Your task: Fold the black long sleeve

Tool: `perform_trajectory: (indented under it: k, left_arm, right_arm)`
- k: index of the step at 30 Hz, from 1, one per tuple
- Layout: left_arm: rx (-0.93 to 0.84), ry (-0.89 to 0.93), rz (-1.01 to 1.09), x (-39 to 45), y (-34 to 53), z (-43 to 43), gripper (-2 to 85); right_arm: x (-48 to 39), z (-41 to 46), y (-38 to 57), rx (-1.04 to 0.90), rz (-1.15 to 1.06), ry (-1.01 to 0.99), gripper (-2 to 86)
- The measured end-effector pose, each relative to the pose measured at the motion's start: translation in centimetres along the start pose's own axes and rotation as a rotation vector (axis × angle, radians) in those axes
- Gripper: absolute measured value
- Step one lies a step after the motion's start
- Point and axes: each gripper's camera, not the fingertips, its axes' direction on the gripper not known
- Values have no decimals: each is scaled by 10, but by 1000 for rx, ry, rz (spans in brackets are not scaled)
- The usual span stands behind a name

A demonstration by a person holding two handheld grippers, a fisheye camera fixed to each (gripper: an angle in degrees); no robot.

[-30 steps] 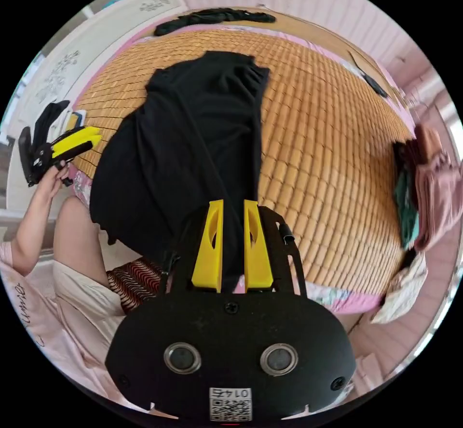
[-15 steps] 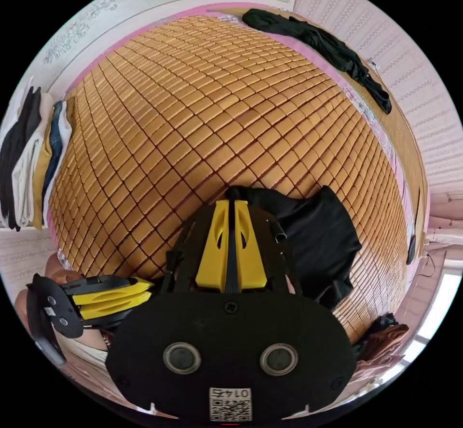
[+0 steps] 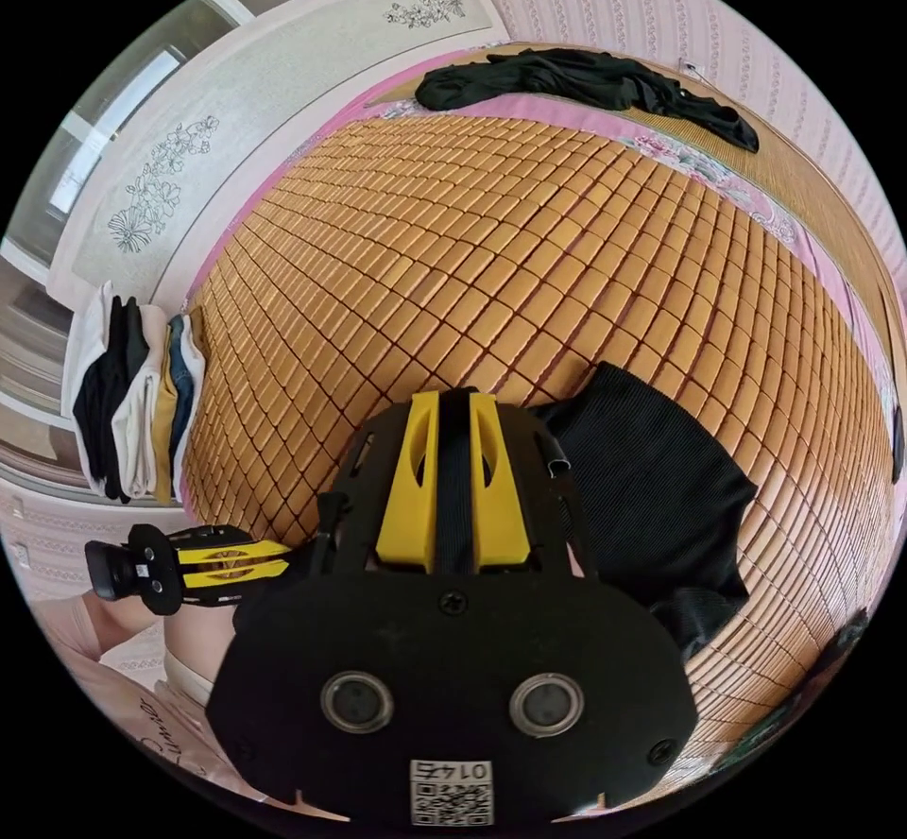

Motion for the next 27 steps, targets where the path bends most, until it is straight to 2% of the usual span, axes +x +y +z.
perform_trajectory:
  k: [5,9,11,13,18,20,22,25,27]
  left_arm:
    - [15,114,-86,-30,-5,-5,44]
    - [94,105,-112,-61,-21,-21,62]
    - [122,83,-115,-74,-38,-22,65]
    - [150,77,-125,-87,-61,-18,72]
    - [62,93,-225,-120,-137,30,132]
    - [49,107,-245,-124,-153,45,135]
    - [-2,123,-247,-126,-165,60,130]
    - [-41,71,-253,-132,-179,62,86]
    - [20,220,-277,-143,-190,50,3]
  right_arm:
    - [39,-85,34,211,-32,-50,71]
    - [78,-110,79,138,2,126,73]
    - [111,-116,106,64,98,219,92]
    - [130,-117,121,33,164,233,110]
    - [167,-108,139,36,334,110,133]
    - [177,-104,145,52,355,-44,87]
    - [178,-102,146,43,305,-131,40]
    - [183,-115,149,48,300,-55,22]
    - [189,-131,151,74,299,-36,16]
